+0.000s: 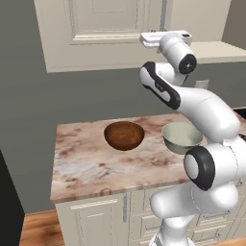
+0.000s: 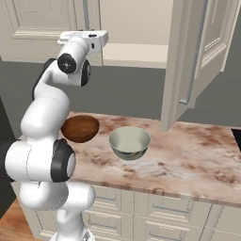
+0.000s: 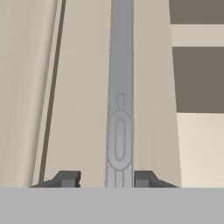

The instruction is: Open the cabinet. Pick the bowls from the counter and place them in the cabinet. Then close the cabinet.

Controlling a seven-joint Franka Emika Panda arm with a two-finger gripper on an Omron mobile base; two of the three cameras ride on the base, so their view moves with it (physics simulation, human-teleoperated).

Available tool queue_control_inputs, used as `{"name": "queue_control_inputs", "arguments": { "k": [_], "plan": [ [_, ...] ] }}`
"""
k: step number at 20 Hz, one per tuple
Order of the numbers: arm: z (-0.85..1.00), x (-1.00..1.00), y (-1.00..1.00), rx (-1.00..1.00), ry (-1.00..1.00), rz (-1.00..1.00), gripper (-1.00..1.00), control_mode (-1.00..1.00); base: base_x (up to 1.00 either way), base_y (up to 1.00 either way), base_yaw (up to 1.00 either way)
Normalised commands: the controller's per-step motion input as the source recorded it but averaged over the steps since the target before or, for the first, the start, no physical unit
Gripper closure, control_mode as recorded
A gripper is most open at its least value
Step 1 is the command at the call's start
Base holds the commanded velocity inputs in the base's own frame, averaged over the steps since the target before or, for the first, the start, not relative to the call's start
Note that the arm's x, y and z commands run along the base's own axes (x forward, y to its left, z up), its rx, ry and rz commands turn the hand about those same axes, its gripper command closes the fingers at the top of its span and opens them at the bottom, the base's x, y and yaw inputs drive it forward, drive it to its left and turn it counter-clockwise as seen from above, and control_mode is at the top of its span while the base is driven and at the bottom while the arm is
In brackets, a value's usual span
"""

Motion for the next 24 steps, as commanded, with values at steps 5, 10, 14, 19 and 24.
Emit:
{"name": "queue_control_inputs", "arguments": {
  "k": [5, 10, 14, 19, 24],
  "plan": [
    [0.0, 1.0, -0.41, 0.14, 0.04, 0.03, 1.0, -1.0, 0.0, 0.0, 0.0],
    [-0.05, 1.0, 0.0, 0.05, 0.03, 0.01, 1.0, -1.0, 0.0, 0.0, 0.0],
    [0.0, -0.05, 0.72, -0.04, 0.04, 0.0, 1.0, -1.0, 0.0, 0.0, 0.0],
    [0.0, -0.72, 1.0, -0.11, 0.13, 0.03, 1.0, -1.0, 0.0, 0.0, 0.0],
    [0.0, -0.89, 1.0, -0.02, 0.2, 0.06, 1.0, -1.0, 0.0, 0.0, 0.0]
  ]
}}
